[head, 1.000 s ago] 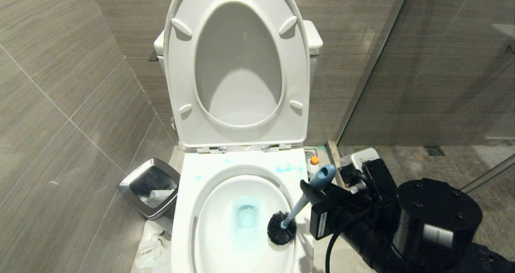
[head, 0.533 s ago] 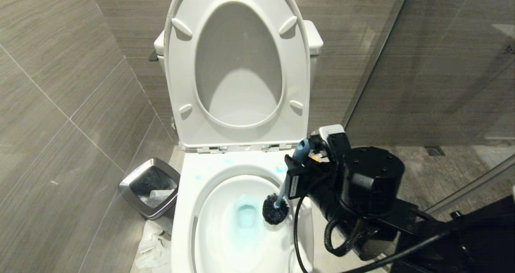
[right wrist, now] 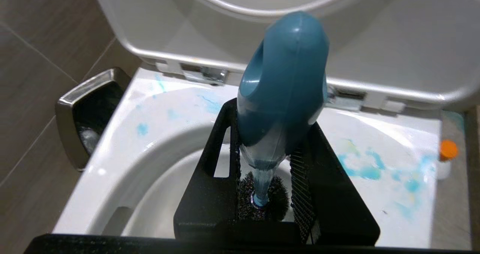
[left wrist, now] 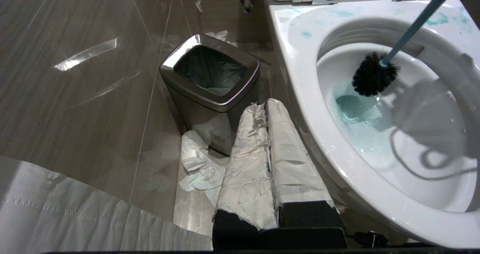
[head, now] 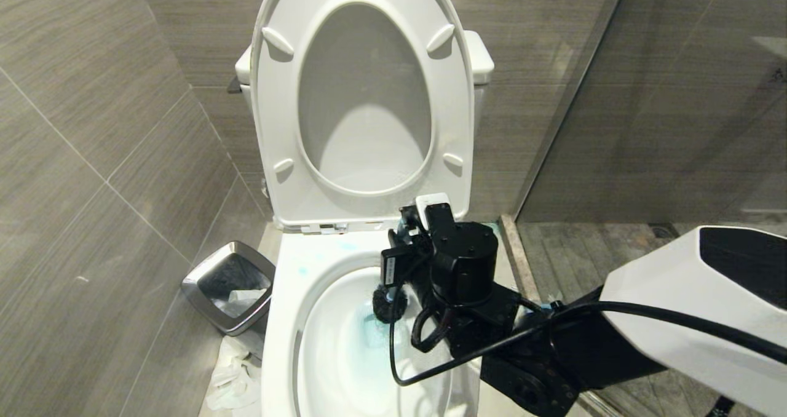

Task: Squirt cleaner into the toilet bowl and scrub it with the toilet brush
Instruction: Scrub the toilet bowl

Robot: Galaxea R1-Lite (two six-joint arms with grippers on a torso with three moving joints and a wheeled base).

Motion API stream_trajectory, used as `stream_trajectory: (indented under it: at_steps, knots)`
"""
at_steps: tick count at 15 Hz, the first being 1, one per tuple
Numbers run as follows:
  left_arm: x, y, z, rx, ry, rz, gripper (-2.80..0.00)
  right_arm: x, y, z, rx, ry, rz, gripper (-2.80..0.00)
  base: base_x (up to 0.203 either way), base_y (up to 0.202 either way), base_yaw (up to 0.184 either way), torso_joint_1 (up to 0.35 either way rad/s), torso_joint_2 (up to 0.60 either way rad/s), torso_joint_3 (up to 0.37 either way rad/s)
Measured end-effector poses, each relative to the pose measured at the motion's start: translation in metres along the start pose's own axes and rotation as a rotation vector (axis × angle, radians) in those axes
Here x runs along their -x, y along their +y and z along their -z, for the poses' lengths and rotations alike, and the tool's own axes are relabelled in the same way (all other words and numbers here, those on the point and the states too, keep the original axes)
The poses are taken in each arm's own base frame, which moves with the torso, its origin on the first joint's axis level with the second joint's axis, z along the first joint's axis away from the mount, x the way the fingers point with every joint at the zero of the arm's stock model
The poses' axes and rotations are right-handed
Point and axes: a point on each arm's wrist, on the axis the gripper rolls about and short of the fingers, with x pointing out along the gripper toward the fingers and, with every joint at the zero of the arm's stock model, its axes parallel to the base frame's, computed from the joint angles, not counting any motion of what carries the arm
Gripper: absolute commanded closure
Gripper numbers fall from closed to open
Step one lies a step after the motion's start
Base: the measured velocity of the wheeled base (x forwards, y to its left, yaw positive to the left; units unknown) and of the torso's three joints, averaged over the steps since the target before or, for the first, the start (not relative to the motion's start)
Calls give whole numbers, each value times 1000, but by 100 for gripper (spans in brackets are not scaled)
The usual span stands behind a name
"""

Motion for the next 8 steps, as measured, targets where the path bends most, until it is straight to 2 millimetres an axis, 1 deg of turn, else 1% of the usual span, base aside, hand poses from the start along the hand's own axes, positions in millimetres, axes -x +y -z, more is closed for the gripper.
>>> stream_trajectory:
  at_steps: [4,8]
  knots:
    - [0,0,0,0,0,0,0,0,37,0,20,-34,-84,0,0,0,0,0,0,0]
    - [0,0,0,0,0,0,0,15,73,9,20,-28,-183,0,0,0,0,0,0,0]
